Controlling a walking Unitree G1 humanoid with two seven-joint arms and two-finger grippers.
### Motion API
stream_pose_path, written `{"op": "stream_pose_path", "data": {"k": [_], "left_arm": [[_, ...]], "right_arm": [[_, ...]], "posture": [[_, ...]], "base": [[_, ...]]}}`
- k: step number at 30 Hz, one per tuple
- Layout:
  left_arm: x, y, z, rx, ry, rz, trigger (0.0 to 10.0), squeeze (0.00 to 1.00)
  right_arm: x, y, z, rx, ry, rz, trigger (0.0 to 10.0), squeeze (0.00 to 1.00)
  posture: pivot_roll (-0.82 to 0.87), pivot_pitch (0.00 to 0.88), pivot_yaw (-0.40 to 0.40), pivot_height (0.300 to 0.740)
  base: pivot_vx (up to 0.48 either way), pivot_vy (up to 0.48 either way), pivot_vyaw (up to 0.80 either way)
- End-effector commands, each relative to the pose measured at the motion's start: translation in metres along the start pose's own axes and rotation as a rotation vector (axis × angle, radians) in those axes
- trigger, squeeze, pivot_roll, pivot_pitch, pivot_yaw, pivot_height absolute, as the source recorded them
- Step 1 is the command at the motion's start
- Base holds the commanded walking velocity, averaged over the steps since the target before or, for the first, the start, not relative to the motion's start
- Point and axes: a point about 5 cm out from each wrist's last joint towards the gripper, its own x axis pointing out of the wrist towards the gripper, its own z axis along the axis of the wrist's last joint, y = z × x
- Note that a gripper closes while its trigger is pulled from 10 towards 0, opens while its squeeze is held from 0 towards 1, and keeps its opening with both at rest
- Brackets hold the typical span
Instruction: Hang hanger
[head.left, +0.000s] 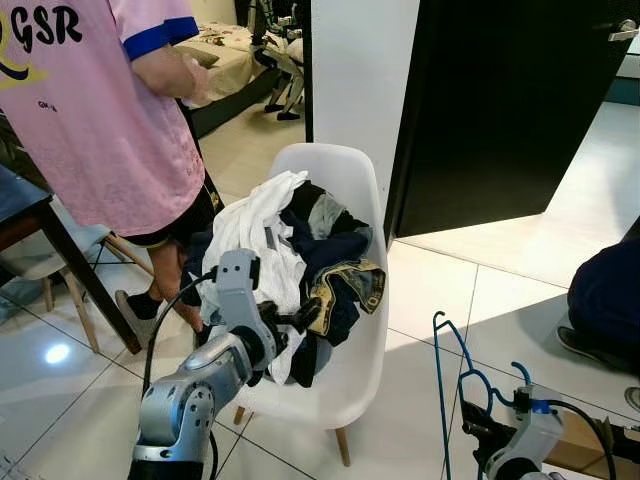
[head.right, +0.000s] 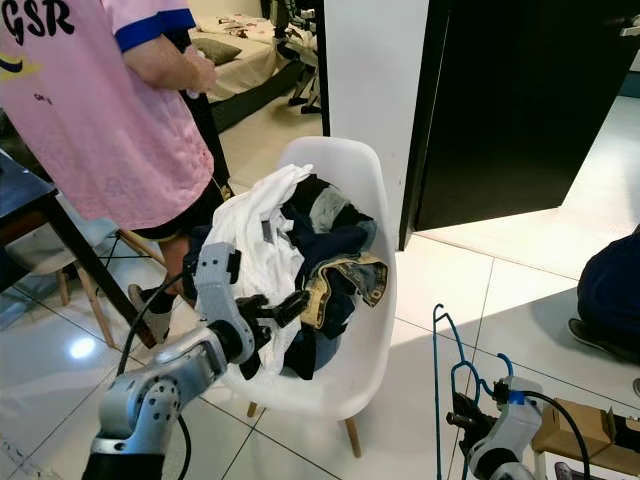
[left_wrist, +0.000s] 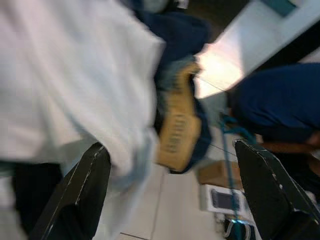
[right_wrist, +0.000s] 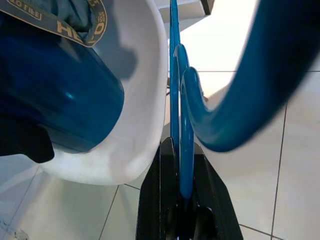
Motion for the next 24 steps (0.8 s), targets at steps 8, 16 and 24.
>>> {"op": "stream_pose_path", "data": {"k": [8,16,24], "left_arm": [[-0.0006,0.0186,-0.0055,-0.046,0.020,0.099,10.0,0.00],[0.0009,0.0190,-0.0049,-0.058,0.017,0.096,10.0,0.00],[0.0033,0.0130,-0.0031,-0.058,0.016,0.057,0.0,0.00]], "right_arm": [[-0.0008,0.0037,-0.0020,0.016,0.007,0.000,10.0,0.00],[-0.0011,0.0035,-0.0029,0.018,0.012,-0.002,10.0,0.00],[-0.0017,0.0027,-0.0042,0.019,0.017,-0.004,10.0,0.00]], "posture": [[-0.02,0.000,0.037,0.740],[-0.02,0.000,0.035,0.740],[-0.02,0.000,0.036,0.740]], "base": [[0.000,0.000,0.00],[0.000,0.000,0.00],[0.000,0.000,0.00]]}}
